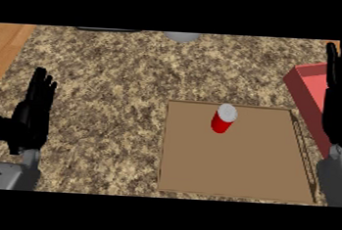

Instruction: Pick the can from the tray and place it in the cardboard box

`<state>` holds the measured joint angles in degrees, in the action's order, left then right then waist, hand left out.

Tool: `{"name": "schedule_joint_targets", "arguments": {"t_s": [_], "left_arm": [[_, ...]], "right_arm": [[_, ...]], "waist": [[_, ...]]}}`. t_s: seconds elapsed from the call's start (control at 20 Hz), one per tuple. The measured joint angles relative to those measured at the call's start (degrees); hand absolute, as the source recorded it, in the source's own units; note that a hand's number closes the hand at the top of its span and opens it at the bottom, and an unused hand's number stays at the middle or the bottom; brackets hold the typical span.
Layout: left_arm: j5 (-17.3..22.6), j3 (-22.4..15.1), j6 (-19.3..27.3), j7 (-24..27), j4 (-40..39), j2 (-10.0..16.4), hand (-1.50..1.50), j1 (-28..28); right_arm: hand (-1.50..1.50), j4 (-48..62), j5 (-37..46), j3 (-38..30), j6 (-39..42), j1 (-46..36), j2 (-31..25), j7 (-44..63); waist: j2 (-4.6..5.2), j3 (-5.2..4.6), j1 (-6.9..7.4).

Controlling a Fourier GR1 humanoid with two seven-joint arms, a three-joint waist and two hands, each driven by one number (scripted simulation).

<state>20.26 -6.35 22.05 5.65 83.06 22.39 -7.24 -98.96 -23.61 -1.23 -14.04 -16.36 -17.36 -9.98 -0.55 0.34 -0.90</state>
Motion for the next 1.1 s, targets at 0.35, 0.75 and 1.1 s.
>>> {"name": "schedule_joint_targets", "arguments": {"t_s": [0.35, 0.75, 1.1], "left_arm": [[1.21, 0.5, -1.29, -2.28, 1.75, 0.79, 0.0, 0.21], [2.68, -2.54, -3.4, -7.09, 6.01, -0.08, 0.0, 0.99], [2.56, -3.06, -3.47, -9.46, 6.91, -0.35, 0.0, -0.2]], "right_arm": [[1.5, 3.56, 7.43, -7.0, -14.47, 14.77, 0.04, 2.07], [-1.5, 4.57, 26.27, -2.46, -33.85, 31.02, 2.65, 6.0], [-1.5, -4.6, 39.58, 6.2, -28.59, 38.81, -6.66, 24.1]], "waist": [[0.88, -0.64, -2.43], [0.58, -0.52, -0.53], [0.81, -0.76, 0.94]]}}
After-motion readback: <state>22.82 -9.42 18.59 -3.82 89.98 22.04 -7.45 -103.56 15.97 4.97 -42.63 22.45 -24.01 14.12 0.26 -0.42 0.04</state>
